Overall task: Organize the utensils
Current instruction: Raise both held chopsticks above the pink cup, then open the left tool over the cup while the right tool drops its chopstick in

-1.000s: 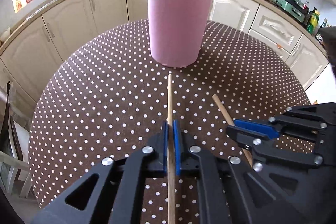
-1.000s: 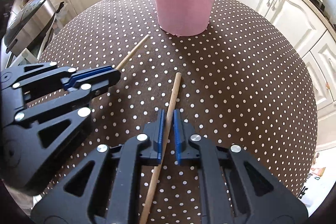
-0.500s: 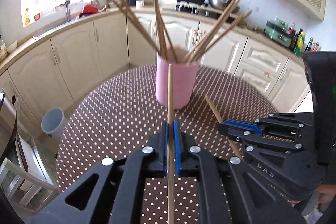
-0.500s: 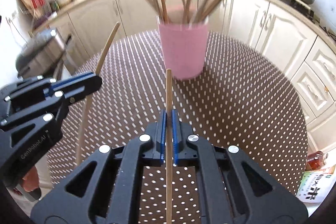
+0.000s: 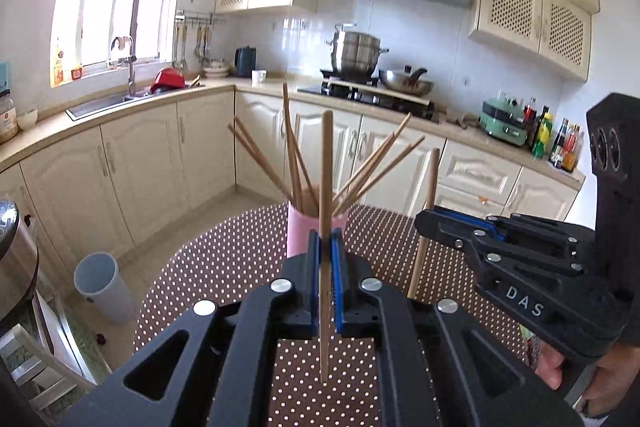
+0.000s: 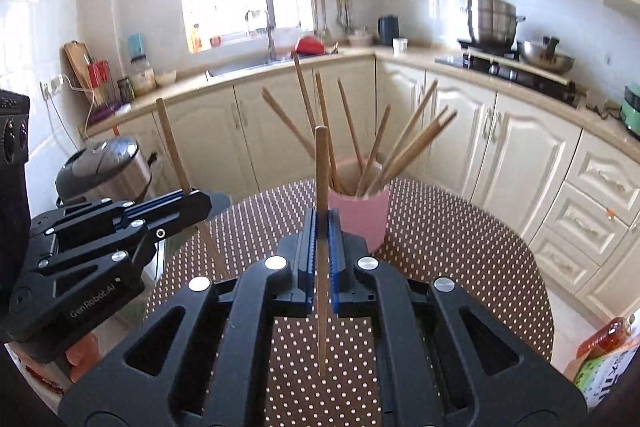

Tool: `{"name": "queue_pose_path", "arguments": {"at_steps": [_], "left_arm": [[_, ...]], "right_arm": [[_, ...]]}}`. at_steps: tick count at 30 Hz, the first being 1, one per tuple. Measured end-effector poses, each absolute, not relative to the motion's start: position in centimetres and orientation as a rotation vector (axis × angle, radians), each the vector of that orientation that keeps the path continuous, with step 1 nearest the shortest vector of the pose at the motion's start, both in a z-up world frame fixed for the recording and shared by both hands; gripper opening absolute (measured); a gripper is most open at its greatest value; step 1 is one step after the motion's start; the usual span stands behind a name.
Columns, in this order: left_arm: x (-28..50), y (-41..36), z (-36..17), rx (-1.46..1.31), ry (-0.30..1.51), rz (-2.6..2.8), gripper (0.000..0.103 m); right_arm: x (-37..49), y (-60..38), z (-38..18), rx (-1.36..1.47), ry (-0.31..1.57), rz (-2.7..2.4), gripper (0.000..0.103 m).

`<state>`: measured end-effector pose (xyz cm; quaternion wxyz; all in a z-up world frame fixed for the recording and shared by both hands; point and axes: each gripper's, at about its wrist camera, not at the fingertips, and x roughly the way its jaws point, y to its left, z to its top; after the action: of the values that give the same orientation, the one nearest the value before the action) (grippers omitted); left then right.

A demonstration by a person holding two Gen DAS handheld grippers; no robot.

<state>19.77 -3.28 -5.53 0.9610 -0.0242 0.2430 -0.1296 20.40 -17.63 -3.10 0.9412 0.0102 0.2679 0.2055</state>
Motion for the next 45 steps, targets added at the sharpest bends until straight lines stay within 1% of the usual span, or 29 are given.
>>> {"name": "queue_pose_path", "arguments": {"at_steps": [16,28,36,45], "left_arm": [[21.5,-3.3,-0.2,-0.050,0.358,-0.259,0.006],[26.5,-4.3,2.9,-0.109,0.243,-0.265,0.006],[30.4,-5.2,2.0,-0.134,0.237,-0.244,0.006],[33.1,-6.4,-1.0,-0.100,0.278,-0.235,0.006]], "right_arm": [[21.3,-17.6,0.3,0.069,0.375,0.403,0.006],[23.4,-17.9,2.3,0.102,0.248,0.370,0.006],[25.2,-17.9,2.1,0.104,0.200,0.336,0.006],[26.4,-17.9,1.6,0.127,0.154,0.313,0.006]]}}
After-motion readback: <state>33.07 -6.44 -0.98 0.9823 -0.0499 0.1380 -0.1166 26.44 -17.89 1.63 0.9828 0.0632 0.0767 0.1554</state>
